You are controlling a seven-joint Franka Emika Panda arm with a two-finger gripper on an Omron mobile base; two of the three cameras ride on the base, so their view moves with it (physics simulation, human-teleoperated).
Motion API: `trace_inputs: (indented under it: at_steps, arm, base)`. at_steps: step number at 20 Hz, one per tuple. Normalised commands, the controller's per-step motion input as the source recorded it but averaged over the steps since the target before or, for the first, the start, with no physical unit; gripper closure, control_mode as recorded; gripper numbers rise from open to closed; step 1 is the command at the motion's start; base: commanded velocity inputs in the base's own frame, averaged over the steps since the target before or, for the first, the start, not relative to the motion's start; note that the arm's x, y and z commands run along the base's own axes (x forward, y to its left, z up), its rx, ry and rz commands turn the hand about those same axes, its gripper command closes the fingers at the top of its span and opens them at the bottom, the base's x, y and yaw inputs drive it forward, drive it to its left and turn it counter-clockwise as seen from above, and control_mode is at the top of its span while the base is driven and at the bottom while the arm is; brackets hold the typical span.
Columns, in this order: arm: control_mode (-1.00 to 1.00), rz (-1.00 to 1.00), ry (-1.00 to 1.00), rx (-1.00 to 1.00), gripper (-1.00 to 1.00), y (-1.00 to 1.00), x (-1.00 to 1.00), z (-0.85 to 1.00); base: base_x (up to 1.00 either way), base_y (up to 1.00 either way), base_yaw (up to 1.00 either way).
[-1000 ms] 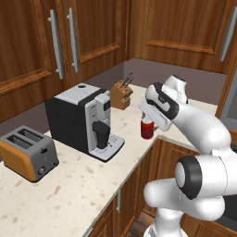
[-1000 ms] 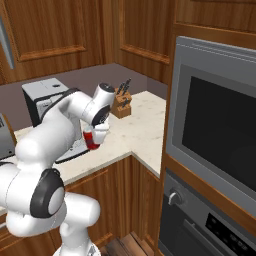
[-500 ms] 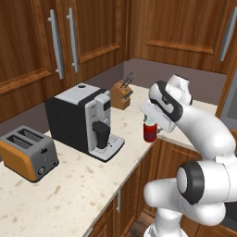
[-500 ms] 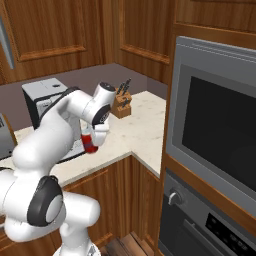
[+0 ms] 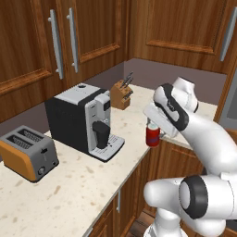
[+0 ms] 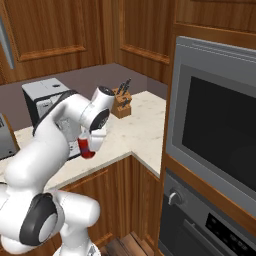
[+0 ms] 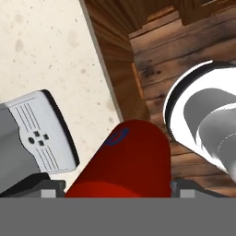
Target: Four empty soda cans are scattered around the kitchen. Gather all the cans and cluster them next to the stove for recycling.
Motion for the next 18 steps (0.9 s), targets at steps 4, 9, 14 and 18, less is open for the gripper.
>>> trace_inputs:
  at_steps: [4,9,14,18]
  arm:
    - [-1.0,-0.1,0.01,0.07,1.0,0.0,-0.3,0.01]
    - [-1.0,-0.22,0.0,0.08,1.0,0.0,-0.23,0.0]
    - [-1.0,-0.3,0.0,0.08,1.0,0.0,-0.28,0.0]
    - [-1.0,-0.37,0.0,0.07,1.0,0.0,-0.26,0.0]
  base:
    - [0.0,0.0,0.0]
    - [0.0,0.0,0.0]
    - [0.0,0.0,0.0]
    - [0.0,0.0,0.0]
